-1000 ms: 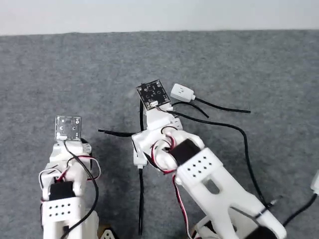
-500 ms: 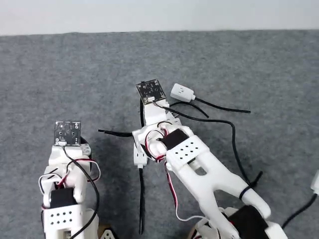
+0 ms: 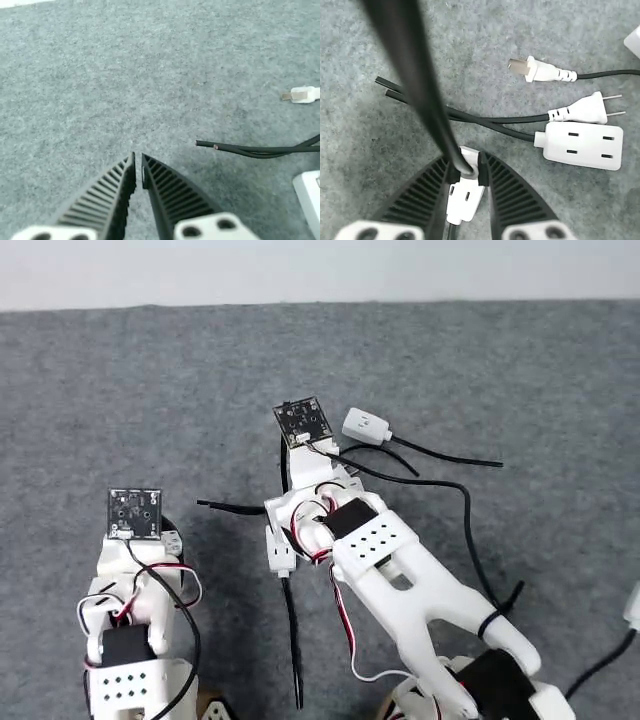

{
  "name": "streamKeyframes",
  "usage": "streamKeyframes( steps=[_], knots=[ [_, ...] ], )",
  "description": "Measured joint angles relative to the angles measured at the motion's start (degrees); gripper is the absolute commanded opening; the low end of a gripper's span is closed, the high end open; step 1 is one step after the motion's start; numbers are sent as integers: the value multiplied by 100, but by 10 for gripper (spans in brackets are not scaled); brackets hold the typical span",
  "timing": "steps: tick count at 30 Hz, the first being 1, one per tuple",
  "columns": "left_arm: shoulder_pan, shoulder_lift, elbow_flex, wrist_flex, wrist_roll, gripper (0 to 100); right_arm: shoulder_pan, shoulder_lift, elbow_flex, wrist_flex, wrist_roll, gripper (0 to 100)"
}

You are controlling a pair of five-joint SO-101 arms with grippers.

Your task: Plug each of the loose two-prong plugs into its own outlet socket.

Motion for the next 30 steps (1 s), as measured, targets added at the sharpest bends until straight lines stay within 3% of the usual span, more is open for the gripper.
streamKeyframes(
  steps=[15, 26, 30],
  knots=[
    [0, -44, 0, 0, 0, 13, -9, 703, -141, -220, 88, 8],
    [0, -44, 0, 0, 0, 13, 0, 79, 44, -114, 97, 8],
    [0, -44, 0, 0, 0, 13, 114, -35, 26, 527, 105, 8]
  ],
)
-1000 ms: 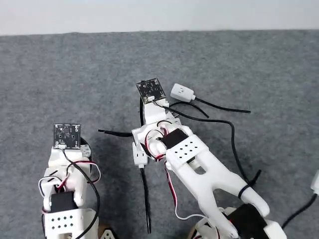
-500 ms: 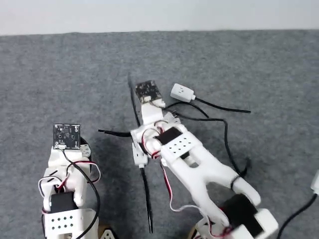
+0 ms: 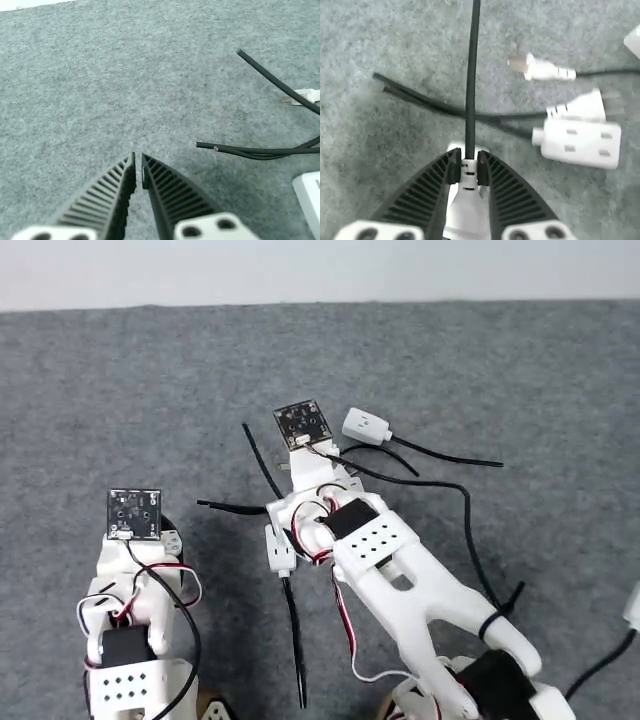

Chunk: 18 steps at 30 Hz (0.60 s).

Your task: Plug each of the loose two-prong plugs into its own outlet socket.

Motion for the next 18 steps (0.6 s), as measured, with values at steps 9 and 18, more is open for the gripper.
streamKeyframes(
  steps=[9, 18],
  knots=[
    [0, 0, 0, 0, -62, 13, 1187, 369, -26, 1037, 695, 128],
    [0, 0, 0, 176, -105, 13, 1213, 1055, -466, 1512, 782, 115]
  ],
)
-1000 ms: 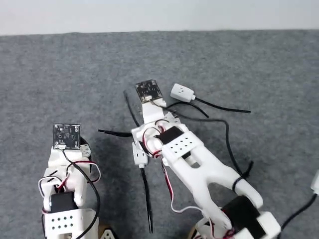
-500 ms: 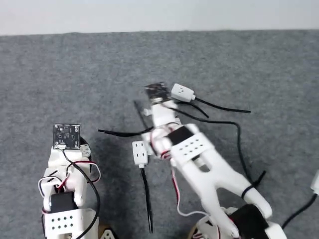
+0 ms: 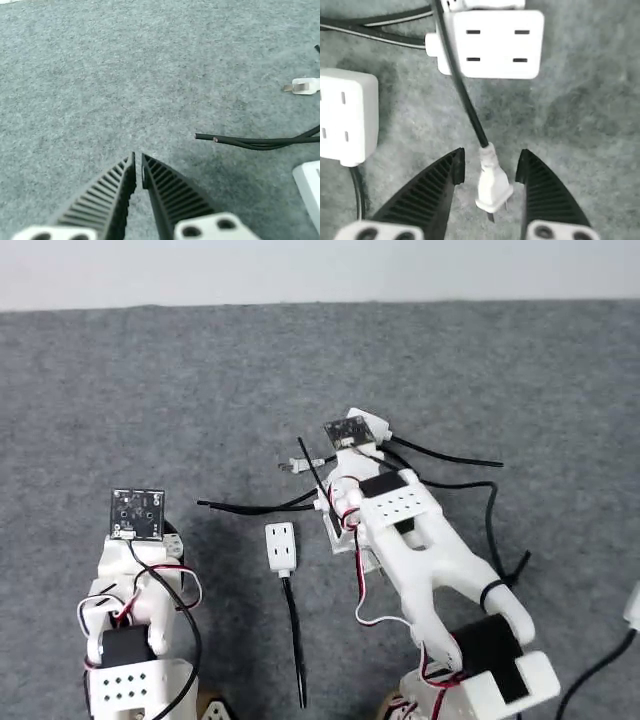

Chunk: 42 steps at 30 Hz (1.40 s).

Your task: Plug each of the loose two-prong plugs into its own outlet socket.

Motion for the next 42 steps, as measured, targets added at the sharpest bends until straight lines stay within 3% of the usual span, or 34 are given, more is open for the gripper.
streamKeyframes(
  steps=[9, 22, 32, 42],
  knots=[
    [0, 0, 0, 18, 0, 13, -9, 18, -26, 88, 360, 6],
    [0, -9, 0, 18, -176, 13, -211, 316, -26, 88, 765, 155],
    [0, -9, 0, 18, -185, 13, -176, 1029, -273, -88, 835, 60],
    [0, -9, 0, 18, -185, 13, -211, 1495, -993, 211, 1011, 56]
  ],
)
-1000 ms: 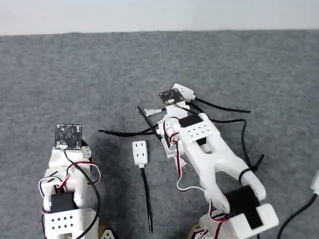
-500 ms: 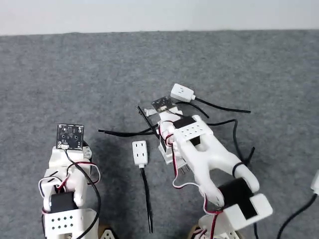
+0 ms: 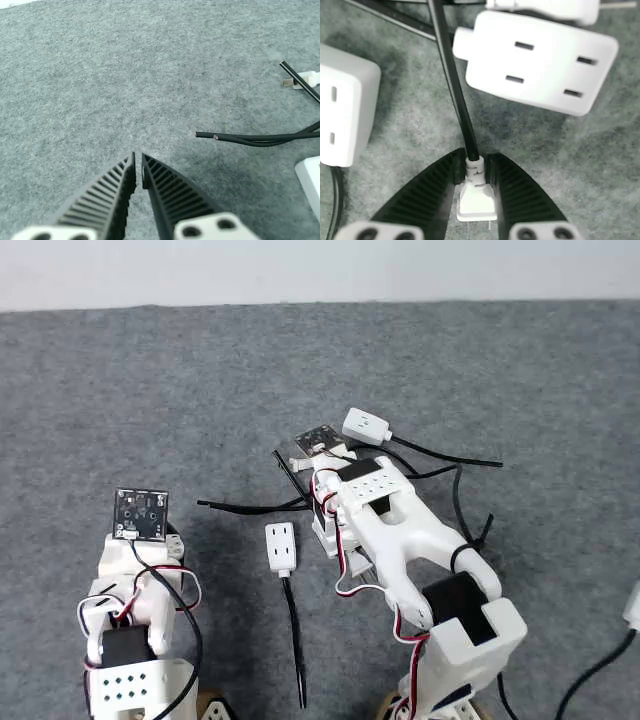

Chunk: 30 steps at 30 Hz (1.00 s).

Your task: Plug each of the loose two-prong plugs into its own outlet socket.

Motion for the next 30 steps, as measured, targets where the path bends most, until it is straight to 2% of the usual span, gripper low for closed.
streamKeyframes(
  steps=[3, 6, 14, 18, 22, 26, 30],
  knots=[
    [0, 0, 0, 0, 0, 13, 9, 35, 0, 0, 185, 52],
    [0, 0, 0, 0, 0, 13, 9, 176, -70, 35, 237, 3],
    [0, 0, 0, 149, 0, 13, 18, 176, -114, 193, 237, 8],
    [0, 0, -18, 659, 0, 17, 9, -475, -105, 527, 62, 8],
    [0, 70, -18, 747, 0, 36, -9, -1635, -105, 818, -105, 8],
    [26, 782, -299, 738, 0, 36, -132, -2673, -97, 888, -149, 8],
    [70, 2163, -686, 255, 0, 37, -413, -3121, -97, 888, -360, 8]
  ],
)
